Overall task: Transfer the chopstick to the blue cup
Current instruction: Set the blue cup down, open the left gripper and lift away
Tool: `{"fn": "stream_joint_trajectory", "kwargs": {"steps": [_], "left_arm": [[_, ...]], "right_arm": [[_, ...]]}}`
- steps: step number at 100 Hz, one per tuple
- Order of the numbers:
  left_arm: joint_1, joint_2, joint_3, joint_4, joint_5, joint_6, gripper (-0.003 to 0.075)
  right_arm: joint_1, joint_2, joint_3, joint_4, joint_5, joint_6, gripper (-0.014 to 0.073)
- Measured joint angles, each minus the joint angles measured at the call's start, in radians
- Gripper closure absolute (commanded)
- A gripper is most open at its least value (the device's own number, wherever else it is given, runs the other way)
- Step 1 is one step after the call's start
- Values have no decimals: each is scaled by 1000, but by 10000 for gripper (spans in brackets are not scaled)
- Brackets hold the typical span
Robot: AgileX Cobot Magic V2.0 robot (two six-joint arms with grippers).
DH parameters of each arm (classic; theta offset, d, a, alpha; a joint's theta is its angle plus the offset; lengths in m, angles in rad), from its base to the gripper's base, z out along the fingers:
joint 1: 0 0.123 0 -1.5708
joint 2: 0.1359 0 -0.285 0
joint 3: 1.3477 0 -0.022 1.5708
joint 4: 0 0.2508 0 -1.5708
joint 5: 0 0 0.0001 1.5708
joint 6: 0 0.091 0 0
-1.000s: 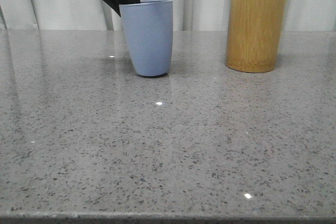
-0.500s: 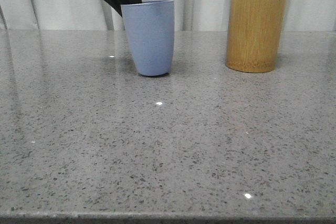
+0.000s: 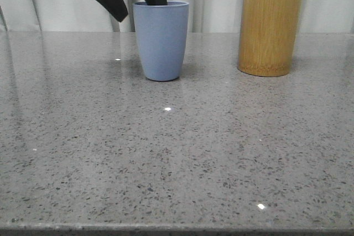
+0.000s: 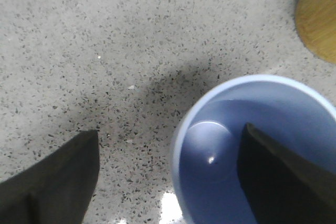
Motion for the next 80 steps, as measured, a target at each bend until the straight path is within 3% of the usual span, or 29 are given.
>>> {"fn": "stream_joint_trajectory", "kwargs": {"steps": [38,63,80], "left_arm": [[34,-146,-25,9,62,2,183],[190,-271,-26,50,146,10,183],[294,-374,81,55,149,20,183]], "right_arm": [[0,0,0,0,0,0,35],[0,0,0,0,0,0,35],[0,0,0,0,0,0,35]]}}
